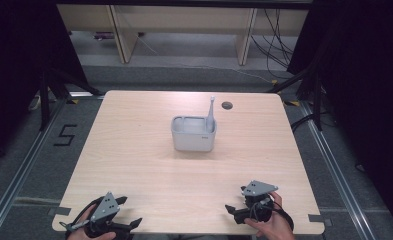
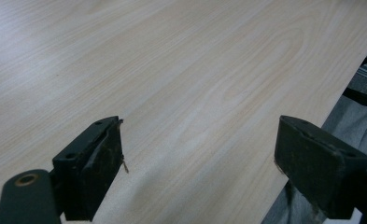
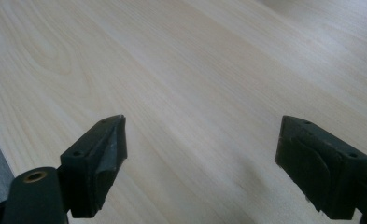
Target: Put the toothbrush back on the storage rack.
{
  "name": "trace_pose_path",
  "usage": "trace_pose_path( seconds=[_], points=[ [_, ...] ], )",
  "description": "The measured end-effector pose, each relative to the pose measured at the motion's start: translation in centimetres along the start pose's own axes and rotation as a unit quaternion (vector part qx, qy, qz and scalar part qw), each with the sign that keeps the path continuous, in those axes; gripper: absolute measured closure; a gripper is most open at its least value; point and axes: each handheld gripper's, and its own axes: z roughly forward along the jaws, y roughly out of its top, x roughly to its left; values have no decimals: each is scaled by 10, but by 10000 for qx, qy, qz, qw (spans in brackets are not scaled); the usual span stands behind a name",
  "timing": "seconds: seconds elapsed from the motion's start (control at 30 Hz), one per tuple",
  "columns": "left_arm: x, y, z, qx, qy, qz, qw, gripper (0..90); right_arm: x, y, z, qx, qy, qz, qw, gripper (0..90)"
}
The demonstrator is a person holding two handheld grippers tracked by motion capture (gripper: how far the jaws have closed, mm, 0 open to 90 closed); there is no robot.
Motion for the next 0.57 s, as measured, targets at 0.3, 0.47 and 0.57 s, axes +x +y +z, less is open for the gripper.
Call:
trace_pose_path(
  seconds=[0.3, 0.47, 0.57],
  points=[
    [-1, 0, 2, -88, -20, -99, 9999, 147, -1, -5, -3, -16, 44, -14, 10000, 171],
    [-1, 0, 2, -58, -7, -92, 9999, 147, -1, -7, -3, 42, 47, 43, 10000, 171],
    [1, 0, 0, 57, 34, 58, 10000, 147, -1, -7, -2, 26, 72, -10, 10000, 171]
  ],
)
